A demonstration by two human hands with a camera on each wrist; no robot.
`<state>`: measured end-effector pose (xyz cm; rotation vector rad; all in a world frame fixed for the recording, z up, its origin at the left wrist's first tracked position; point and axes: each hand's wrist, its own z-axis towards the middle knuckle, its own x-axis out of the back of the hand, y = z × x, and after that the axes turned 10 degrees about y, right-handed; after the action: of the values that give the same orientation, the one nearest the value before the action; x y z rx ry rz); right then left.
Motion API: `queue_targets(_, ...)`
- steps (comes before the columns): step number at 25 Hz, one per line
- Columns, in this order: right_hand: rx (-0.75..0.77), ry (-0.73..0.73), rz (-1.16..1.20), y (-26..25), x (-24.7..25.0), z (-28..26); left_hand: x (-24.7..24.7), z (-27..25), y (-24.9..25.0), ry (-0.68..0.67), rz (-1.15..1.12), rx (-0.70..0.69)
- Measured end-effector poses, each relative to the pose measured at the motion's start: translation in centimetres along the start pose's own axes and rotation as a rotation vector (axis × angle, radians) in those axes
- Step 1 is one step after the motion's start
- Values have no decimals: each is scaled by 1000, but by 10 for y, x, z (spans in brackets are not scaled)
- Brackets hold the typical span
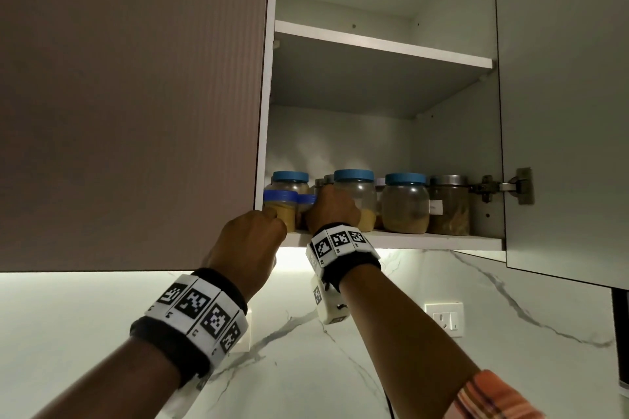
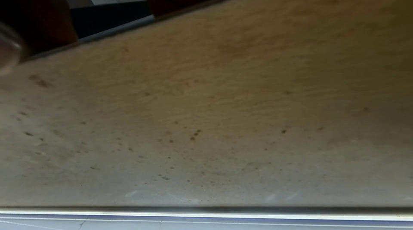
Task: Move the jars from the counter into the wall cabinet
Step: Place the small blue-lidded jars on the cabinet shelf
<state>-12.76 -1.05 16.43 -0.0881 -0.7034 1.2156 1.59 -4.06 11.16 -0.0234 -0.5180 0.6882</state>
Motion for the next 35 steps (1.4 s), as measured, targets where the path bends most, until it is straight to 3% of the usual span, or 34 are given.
queue_targets(6,-7,-23,-4,1,3,-1,-6,-1,-7,43,-128,22)
queue_targets(10,41,-59,22,8,19,-6,-3,-2,-5,11,-82,6)
queue_targets(15,135,-75,130,18,38,-37,7,-19,5,81,25,-69)
queue_targets(18,168,-77,224,32,38,-73,10,-47,8,147,-20,-22)
queue_targets(21,95,18,449,49,37,-123,23,-90,17,241,-167,138)
queue_targets(23,68,-32,625,61,30,-174,28,-135,18,232,-254,303)
queue_targets(29,-158,-472,808,105,-52,-347,7,-310,4,42,-286,705)
queue_targets(35,-149,-837,776,93,-118,-464,-9,-460,-19,-256,-147,1077)
